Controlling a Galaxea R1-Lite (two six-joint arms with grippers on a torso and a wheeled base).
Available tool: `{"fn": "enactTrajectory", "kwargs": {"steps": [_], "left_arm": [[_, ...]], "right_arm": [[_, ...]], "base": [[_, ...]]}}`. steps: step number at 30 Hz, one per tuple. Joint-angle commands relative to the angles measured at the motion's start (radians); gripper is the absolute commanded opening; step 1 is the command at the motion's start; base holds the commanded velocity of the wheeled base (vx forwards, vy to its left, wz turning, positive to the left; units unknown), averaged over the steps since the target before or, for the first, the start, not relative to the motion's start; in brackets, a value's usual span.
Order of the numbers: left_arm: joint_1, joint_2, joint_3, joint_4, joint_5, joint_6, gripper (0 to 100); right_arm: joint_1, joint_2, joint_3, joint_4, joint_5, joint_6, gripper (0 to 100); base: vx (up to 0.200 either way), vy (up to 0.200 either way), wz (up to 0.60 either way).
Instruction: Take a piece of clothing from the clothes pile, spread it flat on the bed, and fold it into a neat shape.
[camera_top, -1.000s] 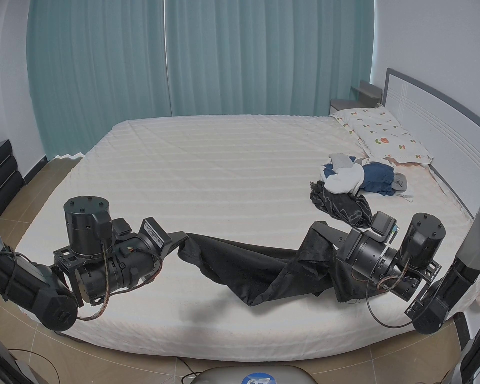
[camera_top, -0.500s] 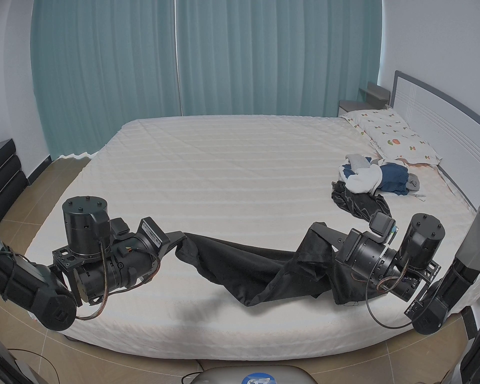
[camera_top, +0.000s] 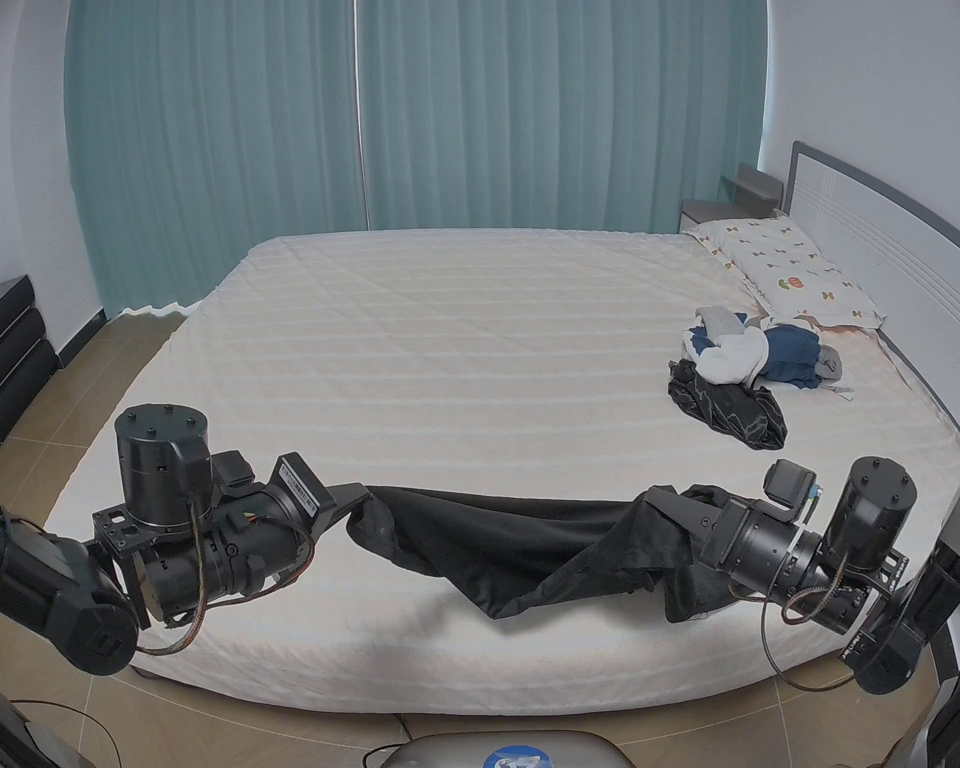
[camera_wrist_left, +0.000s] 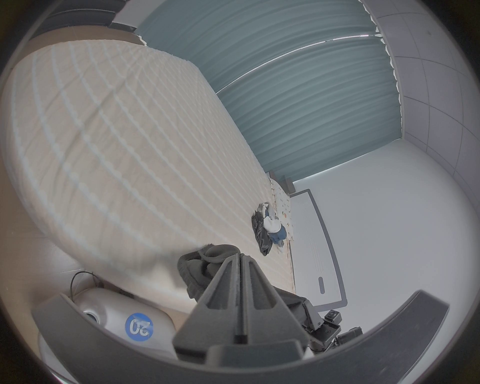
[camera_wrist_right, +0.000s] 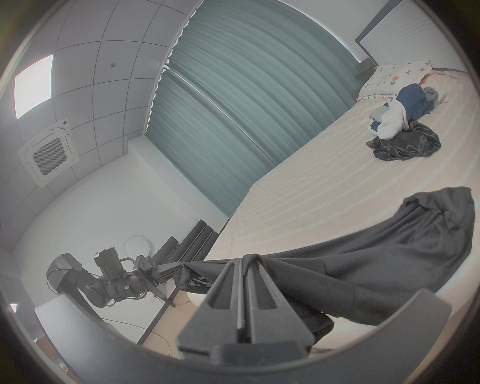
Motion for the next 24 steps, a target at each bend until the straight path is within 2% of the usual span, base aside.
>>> {"fn": "enactTrajectory", "kwargs": {"steps": [1, 6, 9, 12, 13, 14, 15, 17, 21, 24], "left_arm": [[-0.035, -0.105, 0.020, 0.060, 0.000, -0.001, 0], [-0.089, -0.260, -0.013, 0.218, 0.003, 0.005, 0], [-0.097, -0.345, -0.052, 0.283, 0.009, 0.010, 0], [-0.098, -0.377, -0.079, 0.310, 0.009, 0.010, 0], [-0.084, -0.410, -0.161, 0.362, 0.012, 0.012, 0], [-0.084, -0.410, -0.161, 0.362, 0.012, 0.012, 0], [-0.067, -0.420, -0.230, 0.399, 0.015, 0.013, 0], [-0.047, -0.424, -0.328, 0.460, 0.019, 0.027, 0], [-0.009, -0.410, -0.490, 0.549, 0.019, 0.036, 0], [0.026, -0.381, -0.558, 0.552, 0.020, 0.036, 0]], "right_arm": [[0.012, -0.121, 0.080, -0.009, -0.001, -0.002, 0], [0.015, -0.338, 0.120, 0.014, -0.002, -0.007, 0], [0.017, -0.498, 0.097, 0.103, -0.002, -0.010, 0], [0.015, -0.573, 0.055, 0.172, -0.005, -0.010, 0], [0.006, -0.701, -0.072, 0.339, -0.018, -0.008, 0], [0.006, -0.708, -0.079, 0.348, -0.019, -0.008, 0], [-0.006, -0.771, -0.193, 0.473, -0.031, -0.008, 0], [-0.022, -0.822, -0.333, 0.620, -0.036, -0.007, 0], [-0.083, -0.831, -0.566, 0.795, -0.033, 0.010, 0], [-0.161, -0.785, -0.693, 0.836, -0.021, 0.038, 0]], "base": [[-0.200, 0.000, 0.00], [-0.200, 0.000, 0.00], [0.000, 0.000, 0.00], [0.000, 0.000, 0.00], [0.000, 0.000, 0.00], [0.000, 0.000, 0.00], [0.000, 0.000, 0.00], [0.000, 0.000, 0.00], [0.000, 0.000, 0.00], [0.000, 0.000, 0.00]]}}
